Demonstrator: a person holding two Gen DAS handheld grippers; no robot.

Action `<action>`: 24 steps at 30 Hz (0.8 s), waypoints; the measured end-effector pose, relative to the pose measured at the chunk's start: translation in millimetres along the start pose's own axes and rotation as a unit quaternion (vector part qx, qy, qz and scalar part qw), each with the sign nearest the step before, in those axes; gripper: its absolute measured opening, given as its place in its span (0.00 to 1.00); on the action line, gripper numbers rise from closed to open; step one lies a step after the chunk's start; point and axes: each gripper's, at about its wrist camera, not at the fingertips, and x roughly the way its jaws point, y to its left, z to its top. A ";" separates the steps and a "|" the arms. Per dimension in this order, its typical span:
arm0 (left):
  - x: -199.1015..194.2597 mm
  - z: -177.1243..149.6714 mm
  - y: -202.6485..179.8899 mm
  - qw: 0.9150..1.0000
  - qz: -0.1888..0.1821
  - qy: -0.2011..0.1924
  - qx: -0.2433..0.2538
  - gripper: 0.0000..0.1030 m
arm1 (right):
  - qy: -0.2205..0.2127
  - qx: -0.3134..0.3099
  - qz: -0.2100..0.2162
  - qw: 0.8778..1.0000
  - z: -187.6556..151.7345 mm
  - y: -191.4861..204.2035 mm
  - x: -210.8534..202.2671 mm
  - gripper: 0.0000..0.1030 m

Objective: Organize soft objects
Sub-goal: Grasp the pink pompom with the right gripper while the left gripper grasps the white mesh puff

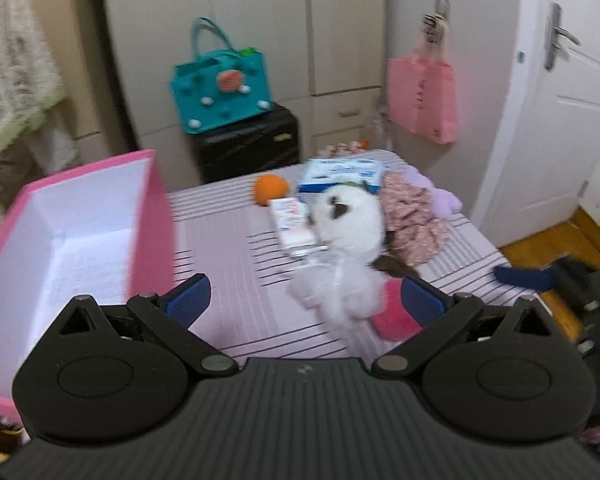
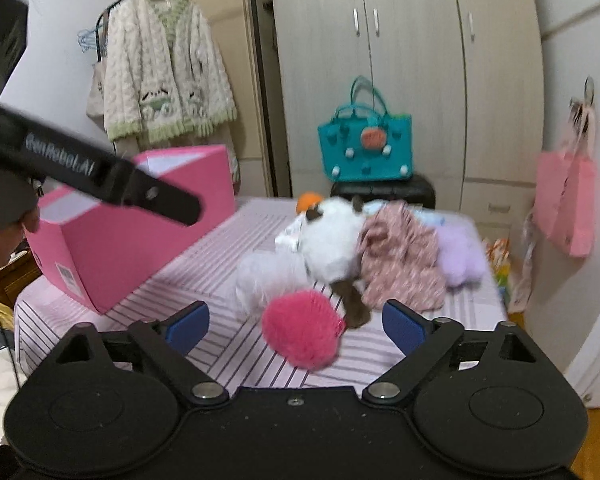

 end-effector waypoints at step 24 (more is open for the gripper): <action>124.5 -9.1 3.3 0.992 -0.078 0.084 -0.047 0.66 | 0.004 0.028 -0.001 1.000 -22.5 -7.6 54.2 0.51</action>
